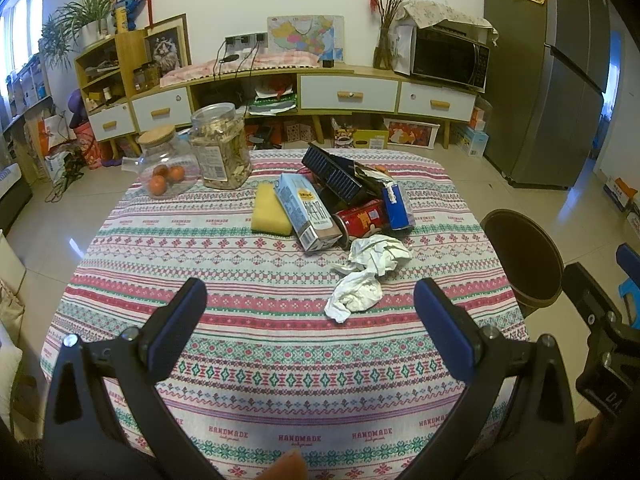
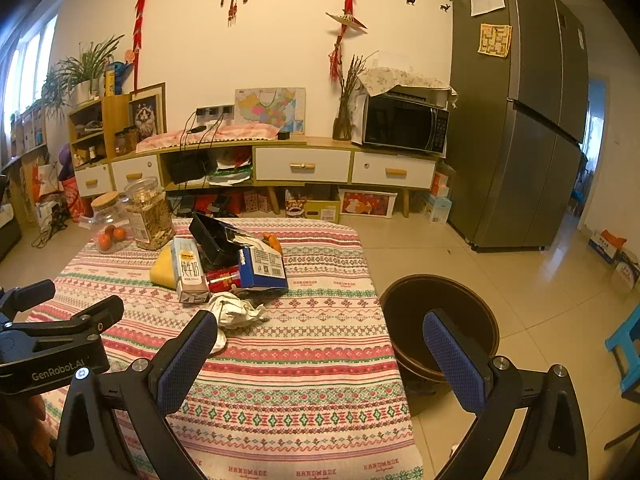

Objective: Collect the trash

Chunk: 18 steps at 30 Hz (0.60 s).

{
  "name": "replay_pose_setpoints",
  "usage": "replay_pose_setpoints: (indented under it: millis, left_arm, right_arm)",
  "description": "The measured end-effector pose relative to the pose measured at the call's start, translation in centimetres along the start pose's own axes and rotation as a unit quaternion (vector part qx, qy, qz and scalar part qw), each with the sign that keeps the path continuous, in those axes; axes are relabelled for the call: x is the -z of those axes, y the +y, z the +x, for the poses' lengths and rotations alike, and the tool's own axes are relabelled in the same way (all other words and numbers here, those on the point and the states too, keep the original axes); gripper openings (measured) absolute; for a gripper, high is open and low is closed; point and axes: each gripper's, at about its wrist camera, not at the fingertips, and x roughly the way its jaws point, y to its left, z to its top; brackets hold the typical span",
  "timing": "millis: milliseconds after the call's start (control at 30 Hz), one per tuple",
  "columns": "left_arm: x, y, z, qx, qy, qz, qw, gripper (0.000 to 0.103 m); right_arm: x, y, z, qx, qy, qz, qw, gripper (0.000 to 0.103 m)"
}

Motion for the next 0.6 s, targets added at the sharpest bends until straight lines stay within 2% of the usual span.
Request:
replay_pose_setpoints:
  millis: [600]
  left_arm:
    - [-0.01, 0.26, 0.14, 0.0, 0.005, -0.003, 1.0, 0.103]
  right_arm:
    - [-0.07, 0.39, -0.25, -0.001, -0.003, -0.014, 1.0, 0.103]
